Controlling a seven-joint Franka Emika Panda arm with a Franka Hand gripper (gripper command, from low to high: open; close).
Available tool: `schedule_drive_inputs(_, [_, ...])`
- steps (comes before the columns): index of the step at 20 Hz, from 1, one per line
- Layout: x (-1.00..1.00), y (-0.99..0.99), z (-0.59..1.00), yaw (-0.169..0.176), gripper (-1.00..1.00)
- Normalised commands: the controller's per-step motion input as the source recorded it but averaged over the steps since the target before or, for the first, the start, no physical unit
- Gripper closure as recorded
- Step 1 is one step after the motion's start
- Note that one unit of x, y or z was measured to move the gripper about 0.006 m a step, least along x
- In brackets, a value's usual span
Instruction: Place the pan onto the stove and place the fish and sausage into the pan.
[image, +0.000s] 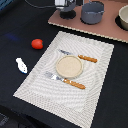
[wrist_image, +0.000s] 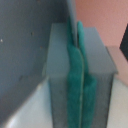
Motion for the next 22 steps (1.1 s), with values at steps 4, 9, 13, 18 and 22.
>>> schedule_drive_inputs(4, [0.42, 0.11, -0.07, 0.0, 1.0])
schedule_drive_inputs(9, [0.31, 0.12, -0.13, 0.005, 1.0])
schedule_drive_inputs(13, [0.08, 0.16, -0.2, 0.017, 1.0])
schedule_drive_inputs(18, [-0.1, 0.17, -0.22, 0.042, 1.0])
schedule_drive_inputs(22, [0.17, 0.19, 0.16, 0.018, -1.0])
